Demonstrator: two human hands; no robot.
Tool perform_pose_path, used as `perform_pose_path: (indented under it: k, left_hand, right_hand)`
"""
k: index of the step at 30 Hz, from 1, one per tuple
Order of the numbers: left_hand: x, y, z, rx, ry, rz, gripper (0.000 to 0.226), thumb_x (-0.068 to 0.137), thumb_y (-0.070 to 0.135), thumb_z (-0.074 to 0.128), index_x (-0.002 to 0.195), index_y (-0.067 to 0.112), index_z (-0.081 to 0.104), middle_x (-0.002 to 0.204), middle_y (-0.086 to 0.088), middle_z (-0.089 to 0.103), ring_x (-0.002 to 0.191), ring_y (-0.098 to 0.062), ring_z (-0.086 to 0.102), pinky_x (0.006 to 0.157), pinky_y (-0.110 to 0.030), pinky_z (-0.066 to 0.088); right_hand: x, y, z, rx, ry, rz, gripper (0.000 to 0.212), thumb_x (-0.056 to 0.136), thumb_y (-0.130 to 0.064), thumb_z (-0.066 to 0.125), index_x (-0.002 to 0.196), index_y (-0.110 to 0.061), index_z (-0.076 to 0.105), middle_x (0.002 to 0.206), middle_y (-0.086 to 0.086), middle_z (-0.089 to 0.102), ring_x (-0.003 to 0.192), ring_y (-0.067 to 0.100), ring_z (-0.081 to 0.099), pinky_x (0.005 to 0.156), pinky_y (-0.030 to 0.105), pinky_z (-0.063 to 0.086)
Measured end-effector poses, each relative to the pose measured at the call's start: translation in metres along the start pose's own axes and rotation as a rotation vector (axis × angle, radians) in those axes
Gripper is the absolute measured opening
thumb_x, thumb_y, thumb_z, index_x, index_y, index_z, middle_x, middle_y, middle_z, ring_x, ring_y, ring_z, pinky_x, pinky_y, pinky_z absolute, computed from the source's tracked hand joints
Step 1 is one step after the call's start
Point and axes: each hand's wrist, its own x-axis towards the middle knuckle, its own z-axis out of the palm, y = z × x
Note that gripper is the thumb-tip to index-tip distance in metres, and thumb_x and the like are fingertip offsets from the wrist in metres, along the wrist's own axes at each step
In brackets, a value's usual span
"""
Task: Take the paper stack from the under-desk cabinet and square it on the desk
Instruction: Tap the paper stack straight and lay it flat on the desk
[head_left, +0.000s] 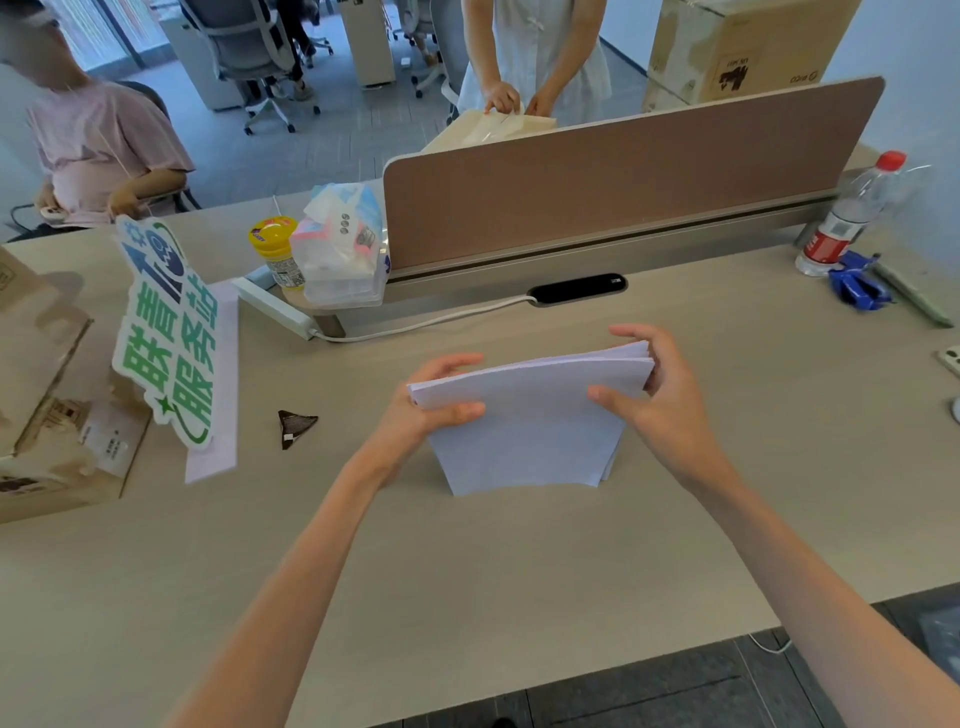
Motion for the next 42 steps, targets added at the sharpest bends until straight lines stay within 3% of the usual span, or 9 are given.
perform_pose_path:
  k: [7,12,15,21,26,29,32,36,42]
  left_hand:
    - [0.011,-0.013,-0.008,-0.060,-0.152,-0.235,0.034,0.070,0.020,0.070,0.104,0.022,0.069,0.098,0.009,0.075,0.090,-0.004,0.070,0.083,-0.019,0.051]
    - [0.014,-0.018,-0.001,-0.073,-0.103,-0.256,0.037,0.070,0.024,0.071,0.107,0.022,0.068,0.109,0.004,0.073,0.096,-0.009,0.069,0.085,-0.021,0.051]
    - [0.012,-0.032,0.000,-0.091,-0.037,-0.270,0.040,0.069,0.025,0.073,0.108,0.022,0.067,0.114,0.002,0.072,0.102,-0.012,0.067,0.092,-0.024,0.050]
    - [0.006,-0.053,0.016,-0.065,0.029,-0.272,0.040,0.079,0.011,0.074,0.116,0.021,0.062,0.109,0.007,0.070,0.095,-0.006,0.066,0.071,-0.007,0.053]
    - [0.007,-0.048,0.011,-0.069,0.042,-0.252,0.036,0.081,0.010,0.072,0.114,0.021,0.063,0.107,0.009,0.072,0.091,-0.001,0.070,0.072,-0.012,0.054]
    - [0.006,-0.050,0.013,-0.082,0.042,-0.256,0.040,0.077,0.017,0.075,0.115,0.022,0.063,0.107,0.011,0.074,0.095,-0.004,0.071,0.073,-0.013,0.055]
    - [0.003,-0.052,0.012,-0.084,0.033,-0.259,0.047,0.072,0.019,0.075,0.117,0.022,0.063,0.110,0.009,0.074,0.098,-0.004,0.070,0.075,-0.015,0.055]
    - [-0.003,-0.057,0.013,-0.074,0.018,-0.290,0.050,0.069,0.019,0.076,0.117,0.021,0.063,0.113,0.006,0.073,0.101,-0.007,0.069,0.082,-0.019,0.052]
    - [-0.008,-0.064,0.013,-0.075,0.023,-0.318,0.054,0.068,0.019,0.077,0.120,0.021,0.062,0.120,0.003,0.071,0.107,-0.009,0.068,0.081,-0.017,0.051]
  right_hand:
    - [0.016,0.007,-0.011,0.036,-0.377,0.219,0.031,0.070,-0.013,0.079,0.098,-0.021,0.069,0.091,-0.009,0.072,0.080,0.004,0.065,0.066,0.010,0.048]
    - [0.020,0.016,0.008,0.097,-0.245,0.238,0.028,0.078,-0.010,0.074,0.098,-0.030,0.068,0.098,-0.005,0.074,0.088,0.007,0.069,0.078,0.022,0.056]
    - [0.020,0.027,0.007,0.151,-0.188,0.234,0.022,0.080,-0.009,0.072,0.092,-0.028,0.070,0.087,-0.011,0.075,0.079,0.000,0.070,0.068,0.013,0.055]
    - [0.008,0.046,0.009,0.133,-0.241,0.265,0.034,0.080,0.000,0.070,0.100,-0.027,0.063,0.091,-0.010,0.071,0.081,0.001,0.068,0.063,0.011,0.052]
    - [0.018,0.033,-0.008,0.162,-0.261,0.259,0.026,0.075,-0.005,0.075,0.097,-0.018,0.070,0.091,-0.009,0.077,0.083,0.005,0.070,0.075,0.025,0.053]
    - [0.020,0.019,-0.018,0.249,-0.241,0.207,0.036,0.077,-0.025,0.074,0.108,-0.010,0.068,0.106,0.001,0.074,0.093,0.012,0.068,0.083,0.023,0.054]
    - [0.021,0.003,-0.018,0.260,-0.170,0.144,0.041,0.078,-0.045,0.064,0.095,-0.008,0.068,0.087,-0.003,0.068,0.081,0.011,0.060,0.079,0.023,0.045]
    - [0.019,0.001,-0.008,0.251,-0.097,0.103,0.022,0.085,-0.029,0.064,0.082,-0.007,0.061,0.069,-0.009,0.059,0.063,0.004,0.053,0.057,0.010,0.041]
    - [0.019,0.004,-0.012,0.239,-0.187,0.121,0.027,0.079,-0.030,0.066,0.096,-0.009,0.063,0.086,-0.003,0.064,0.072,0.007,0.059,0.061,0.008,0.045]
